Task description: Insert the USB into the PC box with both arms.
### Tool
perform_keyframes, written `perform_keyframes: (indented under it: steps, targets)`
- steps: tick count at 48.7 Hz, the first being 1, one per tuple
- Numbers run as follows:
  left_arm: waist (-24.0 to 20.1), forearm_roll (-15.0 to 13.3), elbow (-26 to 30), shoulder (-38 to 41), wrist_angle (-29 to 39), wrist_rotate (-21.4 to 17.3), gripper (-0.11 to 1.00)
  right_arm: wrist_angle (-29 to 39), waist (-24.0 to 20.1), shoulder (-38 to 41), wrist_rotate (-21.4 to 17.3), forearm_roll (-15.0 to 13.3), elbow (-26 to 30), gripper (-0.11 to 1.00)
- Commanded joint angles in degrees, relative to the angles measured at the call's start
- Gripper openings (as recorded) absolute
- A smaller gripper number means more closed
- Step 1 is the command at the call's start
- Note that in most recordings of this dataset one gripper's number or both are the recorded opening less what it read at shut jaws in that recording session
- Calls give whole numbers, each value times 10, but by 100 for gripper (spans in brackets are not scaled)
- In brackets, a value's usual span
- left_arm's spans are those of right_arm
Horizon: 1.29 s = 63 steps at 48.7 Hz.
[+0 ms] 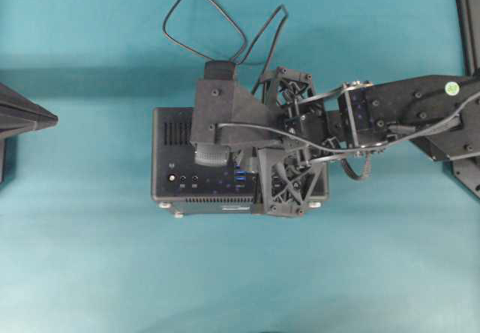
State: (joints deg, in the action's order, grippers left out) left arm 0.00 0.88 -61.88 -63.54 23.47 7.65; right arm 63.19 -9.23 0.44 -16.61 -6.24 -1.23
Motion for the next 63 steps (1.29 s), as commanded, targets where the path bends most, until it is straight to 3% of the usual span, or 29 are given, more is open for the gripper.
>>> perform_keyframes:
  steps: [1, 17, 36, 46, 63]
  targets:
    - [1, 2, 6, 4, -3, 1, 0, -2, -3, -2, -6, 7, 4, 8]
    - [1, 2, 5, 1, -3, 1, 0, -4, -3, -7, -5, 8, 11, 18]
    - [1, 2, 5, 1, -4, 1, 0, -10, 0, -13, -8, 0, 19, 59]
    - [1, 2, 5, 1, -4, 1, 0, -10, 2, -14, -8, -21, 18, 58]
    - [1, 2, 8, 1, -5, 1, 0, 6, 3, -14, -9, -24, 40, 56]
